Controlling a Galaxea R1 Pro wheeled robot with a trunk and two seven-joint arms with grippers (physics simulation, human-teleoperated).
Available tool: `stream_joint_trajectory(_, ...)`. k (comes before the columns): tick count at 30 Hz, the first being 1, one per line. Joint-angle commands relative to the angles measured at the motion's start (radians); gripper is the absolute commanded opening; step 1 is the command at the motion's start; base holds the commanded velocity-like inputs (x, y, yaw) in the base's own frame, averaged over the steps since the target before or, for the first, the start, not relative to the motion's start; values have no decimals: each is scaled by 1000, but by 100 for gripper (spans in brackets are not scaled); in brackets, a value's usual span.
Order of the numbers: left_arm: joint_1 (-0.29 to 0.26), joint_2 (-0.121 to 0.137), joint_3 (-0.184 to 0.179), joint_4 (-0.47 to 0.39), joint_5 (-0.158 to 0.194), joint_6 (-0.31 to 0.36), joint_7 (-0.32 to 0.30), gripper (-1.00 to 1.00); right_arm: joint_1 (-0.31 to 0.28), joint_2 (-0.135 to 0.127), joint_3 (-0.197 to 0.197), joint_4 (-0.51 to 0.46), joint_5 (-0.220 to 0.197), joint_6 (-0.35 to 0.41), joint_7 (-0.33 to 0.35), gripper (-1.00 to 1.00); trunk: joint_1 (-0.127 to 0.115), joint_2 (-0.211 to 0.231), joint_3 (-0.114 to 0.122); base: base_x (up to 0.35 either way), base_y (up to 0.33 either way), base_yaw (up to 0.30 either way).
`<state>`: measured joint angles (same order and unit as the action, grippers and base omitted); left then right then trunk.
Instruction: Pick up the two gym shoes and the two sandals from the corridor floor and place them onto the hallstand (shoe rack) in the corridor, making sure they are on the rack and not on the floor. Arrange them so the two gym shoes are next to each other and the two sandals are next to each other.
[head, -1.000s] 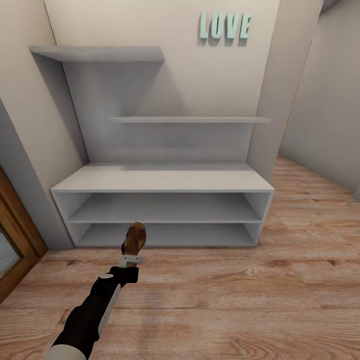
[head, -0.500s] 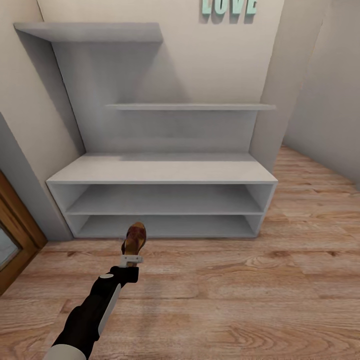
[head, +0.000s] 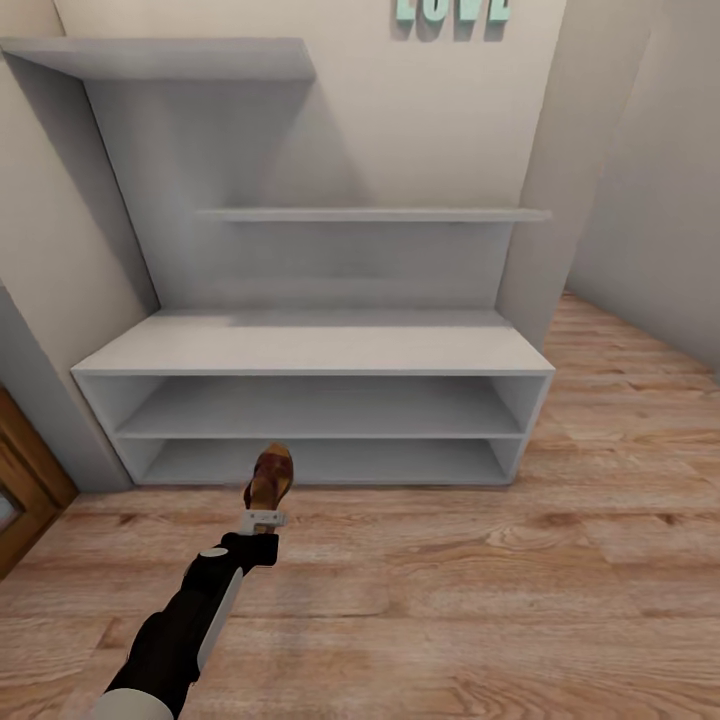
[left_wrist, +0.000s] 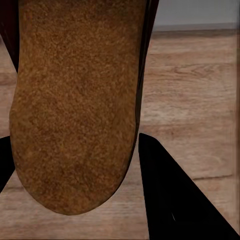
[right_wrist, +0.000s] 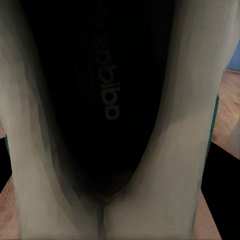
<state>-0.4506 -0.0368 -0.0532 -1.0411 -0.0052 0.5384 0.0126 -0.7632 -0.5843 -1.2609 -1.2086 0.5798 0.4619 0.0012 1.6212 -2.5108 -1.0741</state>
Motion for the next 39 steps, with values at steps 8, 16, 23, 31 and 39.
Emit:
stream_joint_trajectory(8, 0, 0, 0, -2, -4, 6, -2, -100, -1, 0, 0, 0, 5, 4, 0, -100, 0, 0, -1, 241, -169, 0)
stream_joint_trajectory(16, 0, 0, 0, -2, -4, 6, -2, -100, -1, 0, 0, 0, 5, 4, 0, -100, 0, 0, -1, 243, 40, 0)
stream_joint_trajectory(23, -1, 0, 0, -2, -4, 6, -2, -100, -1, 0, 0, 0, 5, 4, 0, -100, 0, 0, -1, 259, 203, 0)
stream_joint_trajectory(31, 0, 0, 0, -2, -4, 6, -2, -100, -1, 0, 0, 0, 5, 3, 0, -100, 0, 0, -1, 77, 175, 0)
stream_joint_trajectory(39, 0, 0, 0, -2, -4, 6, -2, -100, -1, 0, 0, 0, 5, 3, 0, -100, 0, 0, -1, 45, 142, 0)
